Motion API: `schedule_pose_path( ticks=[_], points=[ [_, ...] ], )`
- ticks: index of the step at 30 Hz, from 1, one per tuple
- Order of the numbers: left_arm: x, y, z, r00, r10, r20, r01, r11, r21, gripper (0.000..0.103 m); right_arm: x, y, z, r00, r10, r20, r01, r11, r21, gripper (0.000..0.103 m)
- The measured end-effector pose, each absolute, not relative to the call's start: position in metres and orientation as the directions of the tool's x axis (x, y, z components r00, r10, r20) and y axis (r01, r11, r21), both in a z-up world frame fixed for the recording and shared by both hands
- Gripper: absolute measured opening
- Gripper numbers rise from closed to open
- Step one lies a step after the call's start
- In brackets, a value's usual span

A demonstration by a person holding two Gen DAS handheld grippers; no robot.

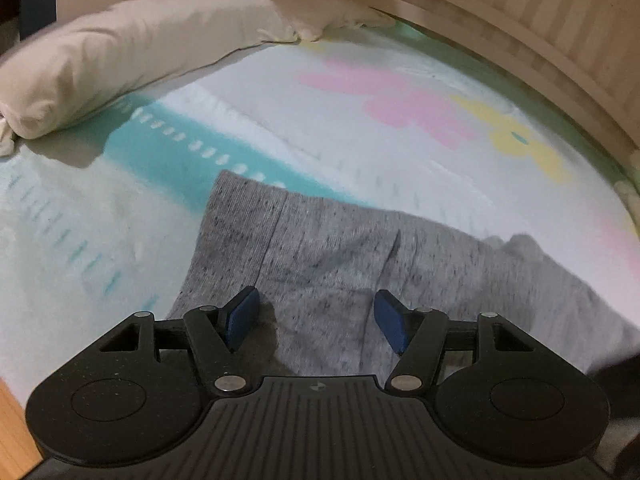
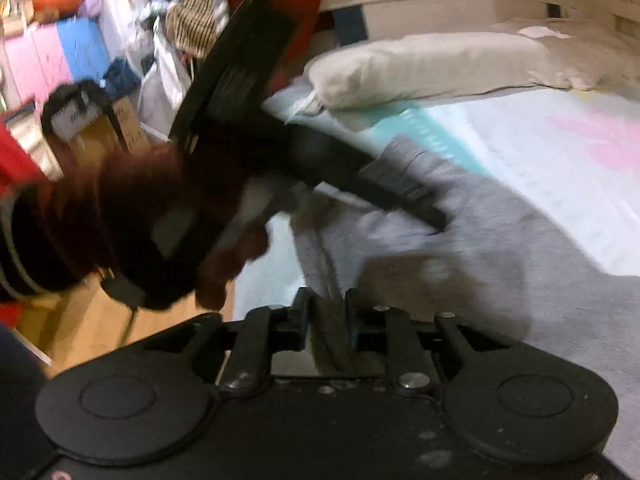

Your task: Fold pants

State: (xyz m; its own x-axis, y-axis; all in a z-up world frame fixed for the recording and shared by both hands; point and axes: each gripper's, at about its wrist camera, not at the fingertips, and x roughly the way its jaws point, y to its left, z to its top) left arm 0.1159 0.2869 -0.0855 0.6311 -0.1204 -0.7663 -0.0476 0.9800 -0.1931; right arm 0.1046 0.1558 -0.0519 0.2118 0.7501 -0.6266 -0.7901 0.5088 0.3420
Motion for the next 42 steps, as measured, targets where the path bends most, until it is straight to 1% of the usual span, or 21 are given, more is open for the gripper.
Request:
schedule_pose_path(
  ticks=[2, 6, 8, 9, 10, 12, 14, 17, 18, 19, 20, 21, 22, 27, 30, 31, 32, 34, 39, 40, 42],
  points=[
    [0.110, 0.286, -0.086, 0.638, -0.108, -0.763, -0.055, 0.981, -0.184, 0.062, 0.122, 0.129, -0.043, 0.259, 0.758, -0.599, -0.754, 0.546, 0.365, 0.032],
    [0.110, 0.288, -0.087, 0.648, -0.106, -0.754, -0.082, 0.975, -0.208, 0.062, 0.173, 0.076, -0.034, 0.403, 0.697, -0.594, -0.629, 0.682, 0.374, 0.037],
    [0.108, 0.290, -0.086, 0.647, -0.111, -0.754, -0.089, 0.971, -0.220, 0.062, 0.203, 0.057, -0.045, 0.438, 0.655, -0.616, -0.570, 0.732, 0.372, 0.050],
    [0.108, 0.292, -0.086, 0.647, -0.116, -0.754, -0.091, 0.969, -0.228, 0.062, 0.217, 0.048, -0.053, 0.440, 0.636, -0.634, -0.539, 0.752, 0.380, 0.053],
    [0.107, 0.292, -0.085, 0.647, -0.120, -0.753, -0.093, 0.968, -0.234, 0.062, 0.230, 0.043, -0.060, 0.432, 0.621, -0.654, -0.516, 0.765, 0.385, 0.058],
    [0.106, 0.294, -0.085, 0.649, -0.126, -0.751, -0.095, 0.965, -0.245, 0.062, 0.248, 0.036, -0.077, 0.424, 0.585, -0.692, -0.483, 0.792, 0.373, 0.061],
    [0.106, 0.294, -0.086, 0.649, -0.124, -0.751, -0.097, 0.965, -0.244, 0.062, 0.260, 0.032, -0.092, 0.396, 0.580, -0.712, -0.470, 0.794, 0.385, 0.067],
    [0.106, 0.290, -0.087, 0.648, -0.110, -0.754, -0.092, 0.971, -0.221, 0.062, 0.264, 0.032, -0.104, 0.341, 0.612, -0.714, -0.475, 0.767, 0.431, 0.068],
    [0.106, 0.288, -0.087, 0.648, -0.106, -0.754, -0.089, 0.973, -0.214, 0.062, 0.263, 0.033, -0.104, 0.329, 0.620, -0.712, -0.486, 0.758, 0.436, 0.066],
    [0.106, 0.288, -0.087, 0.647, -0.104, -0.755, -0.087, 0.974, -0.208, 0.062, 0.258, 0.034, -0.103, 0.320, 0.627, -0.711, -0.505, 0.747, 0.432, 0.042],
    [0.105, 0.288, -0.087, 0.648, -0.103, -0.755, -0.087, 0.974, -0.207, 0.062, 0.253, 0.037, -0.102, 0.320, 0.620, -0.716, -0.523, 0.746, 0.413, 0.003],
    [0.105, 0.288, -0.087, 0.648, -0.104, -0.755, -0.088, 0.974, -0.209, 0.062, 0.249, 0.042, -0.102, 0.330, 0.599, -0.730, -0.536, 0.755, 0.377, 0.006],
    [0.105, 0.289, -0.087, 0.648, -0.105, -0.754, -0.090, 0.973, -0.213, 0.062, 0.238, 0.046, -0.098, 0.340, 0.595, -0.729, -0.570, 0.746, 0.343, 0.004],
    [0.105, 0.290, -0.087, 0.651, -0.104, -0.752, -0.098, 0.971, -0.219, 0.063, 0.186, 0.067, -0.087, 0.346, 0.581, -0.737, -0.701, 0.682, 0.208, 0.006],
    [0.106, 0.288, -0.087, 0.649, -0.098, -0.755, -0.097, 0.973, -0.209, 0.063, 0.186, 0.071, -0.095, 0.365, 0.559, -0.745, -0.687, 0.701, 0.190, 0.013],
    [0.106, 0.288, -0.087, 0.648, -0.098, -0.755, -0.096, 0.973, -0.209, 0.063, 0.193, 0.068, -0.097, 0.371, 0.556, -0.743, -0.662, 0.720, 0.208, 0.019],
    [0.106, 0.289, -0.087, 0.647, -0.100, -0.756, -0.097, 0.973, -0.211, 0.063, 0.200, 0.066, -0.099, 0.372, 0.561, -0.740, -0.638, 0.733, 0.236, 0.029],
    [0.106, 0.290, -0.087, 0.648, -0.103, -0.755, -0.097, 0.971, -0.217, 0.063, 0.213, 0.062, -0.102, 0.369, 0.579, -0.727, -0.591, 0.750, 0.297, 0.039],
    [0.105, 0.290, -0.087, 0.652, -0.101, -0.751, -0.092, 0.973, -0.211, 0.063, 0.228, 0.057, -0.106, 0.333, 0.623, -0.707, -0.555, 0.736, 0.387, 0.039],
    [0.105, 0.289, -0.088, 0.653, -0.100, -0.751, -0.093, 0.973, -0.211, 0.063, 0.230, 0.055, -0.106, 0.329, 0.629, -0.704, -0.543, 0.736, 0.404, 0.037],
    [0.105, 0.289, -0.087, 0.654, -0.099, -0.750, -0.097, 0.972, -0.212, 0.063, 0.233, 0.052, -0.106, 0.329, 0.637, -0.697, -0.519, 0.738, 0.431, 0.014]
  ],
)
